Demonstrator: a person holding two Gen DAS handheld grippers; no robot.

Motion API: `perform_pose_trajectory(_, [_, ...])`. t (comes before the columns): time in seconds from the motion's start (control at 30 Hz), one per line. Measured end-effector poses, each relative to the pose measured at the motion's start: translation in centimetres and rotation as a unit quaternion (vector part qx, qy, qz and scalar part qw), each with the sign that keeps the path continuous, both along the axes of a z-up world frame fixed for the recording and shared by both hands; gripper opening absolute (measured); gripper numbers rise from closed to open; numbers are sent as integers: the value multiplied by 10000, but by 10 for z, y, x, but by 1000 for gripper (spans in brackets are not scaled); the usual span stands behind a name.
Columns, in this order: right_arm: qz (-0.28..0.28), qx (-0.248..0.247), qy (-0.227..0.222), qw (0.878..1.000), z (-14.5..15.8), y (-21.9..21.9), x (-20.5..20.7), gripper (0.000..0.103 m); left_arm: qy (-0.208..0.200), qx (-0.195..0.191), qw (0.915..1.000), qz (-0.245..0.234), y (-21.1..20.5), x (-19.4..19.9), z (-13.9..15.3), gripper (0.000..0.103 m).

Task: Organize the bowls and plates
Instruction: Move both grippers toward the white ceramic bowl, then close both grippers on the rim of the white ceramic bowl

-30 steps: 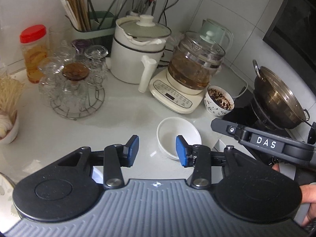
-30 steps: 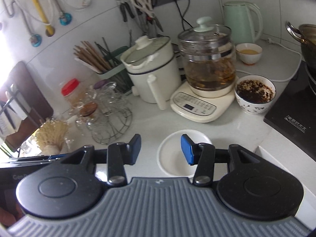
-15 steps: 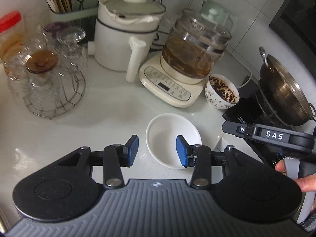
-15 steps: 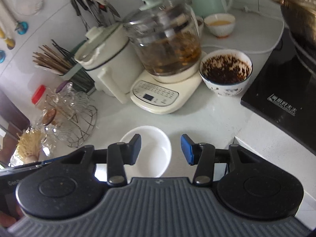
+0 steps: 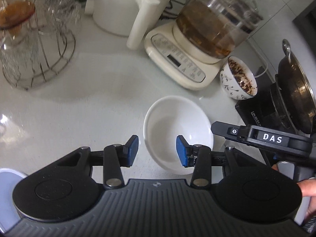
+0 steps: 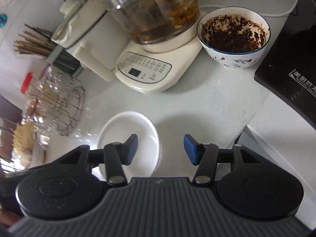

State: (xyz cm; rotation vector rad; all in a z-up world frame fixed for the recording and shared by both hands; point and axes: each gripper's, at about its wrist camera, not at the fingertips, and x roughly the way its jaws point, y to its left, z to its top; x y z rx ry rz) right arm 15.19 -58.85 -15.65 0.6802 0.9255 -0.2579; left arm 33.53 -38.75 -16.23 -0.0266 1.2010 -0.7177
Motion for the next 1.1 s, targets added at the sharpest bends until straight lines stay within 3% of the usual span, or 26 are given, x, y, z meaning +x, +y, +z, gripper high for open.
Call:
perform_pose_trajectory(0.23, [131, 87, 109, 9998, -14, 1, 12, 54, 156, 61, 9999, -36, -6, 5, -12, 48])
perform_pose_trajectory(0.53, [1, 283, 191, 9994, -24, -2, 18, 28, 440, -74, 9989, 104, -2, 17, -19, 46])
perform_pose_trajectory(0.6, [28, 338, 220, 9992, -26, -1, 20, 18, 437, -22, 9990, 31, -3, 17, -21, 39])
perform_pose_trajectory(0.77, [9, 354, 207, 9992, -27, 0, 23, 9, 361, -5, 9991, -199, -6, 16, -21, 17])
perform_pose_trajectory(1.1, [63, 397, 95, 9991, -24, -5, 22, 8, 149, -132, 9997, -105, -5, 15, -16, 11])
